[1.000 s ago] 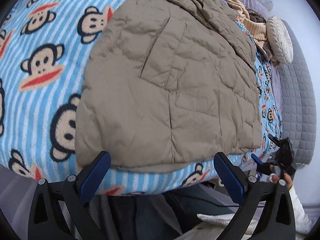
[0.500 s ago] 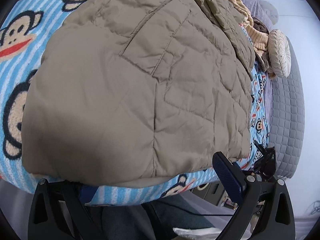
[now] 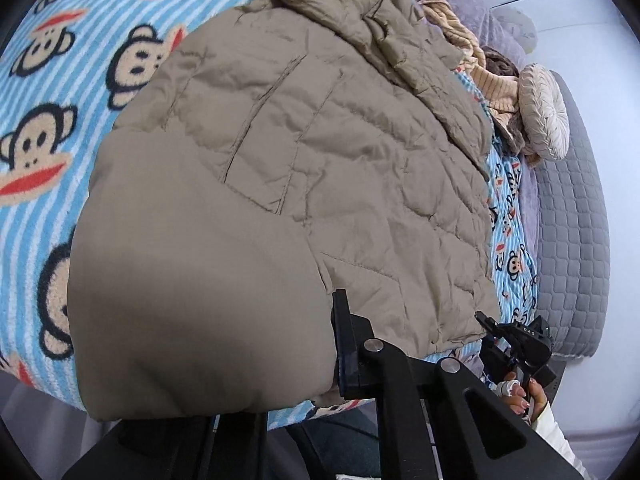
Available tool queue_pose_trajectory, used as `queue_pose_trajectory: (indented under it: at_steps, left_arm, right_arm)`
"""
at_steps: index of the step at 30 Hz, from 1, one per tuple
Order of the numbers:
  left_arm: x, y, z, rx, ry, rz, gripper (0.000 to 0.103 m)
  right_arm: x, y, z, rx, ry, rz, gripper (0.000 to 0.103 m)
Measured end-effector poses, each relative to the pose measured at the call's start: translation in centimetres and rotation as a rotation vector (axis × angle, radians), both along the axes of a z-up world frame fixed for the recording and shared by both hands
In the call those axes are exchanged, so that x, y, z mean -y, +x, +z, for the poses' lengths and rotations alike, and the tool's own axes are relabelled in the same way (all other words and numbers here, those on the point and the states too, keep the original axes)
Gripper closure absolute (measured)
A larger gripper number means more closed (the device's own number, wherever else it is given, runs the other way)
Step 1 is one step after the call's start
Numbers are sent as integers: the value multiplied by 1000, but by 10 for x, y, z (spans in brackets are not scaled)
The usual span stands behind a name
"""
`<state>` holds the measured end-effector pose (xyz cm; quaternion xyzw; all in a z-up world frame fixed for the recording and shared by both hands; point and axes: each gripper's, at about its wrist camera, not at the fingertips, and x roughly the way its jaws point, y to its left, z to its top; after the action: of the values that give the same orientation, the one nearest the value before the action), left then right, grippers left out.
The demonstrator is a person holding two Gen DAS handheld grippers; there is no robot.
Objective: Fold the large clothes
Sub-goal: 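Grasp the jacket hem with the left tool while the right tool grasps the hem too, then lift the hem with both tools and fold it over toward the collar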
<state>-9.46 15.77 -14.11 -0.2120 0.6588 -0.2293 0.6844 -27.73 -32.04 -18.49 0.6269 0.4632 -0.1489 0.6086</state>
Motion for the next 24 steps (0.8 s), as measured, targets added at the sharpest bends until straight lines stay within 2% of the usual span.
queue_pose_trajectory:
  at_steps: [5, 12, 20, 24]
  left_arm:
    - [6, 18, 36, 95, -3, -6, 91]
    - [13, 52, 85, 215, 1, 51, 91]
    - [35, 106, 137, 361, 22, 130, 91]
    - [50, 141, 151, 425, 58, 174, 91]
  right_arm:
    - [0, 17, 24, 44, -70, 77, 95]
    - [10, 62, 75, 136, -171, 198, 95]
    - [30, 137, 137, 260, -274, 337, 96]
    - [44, 182, 164, 323, -329, 411, 96]
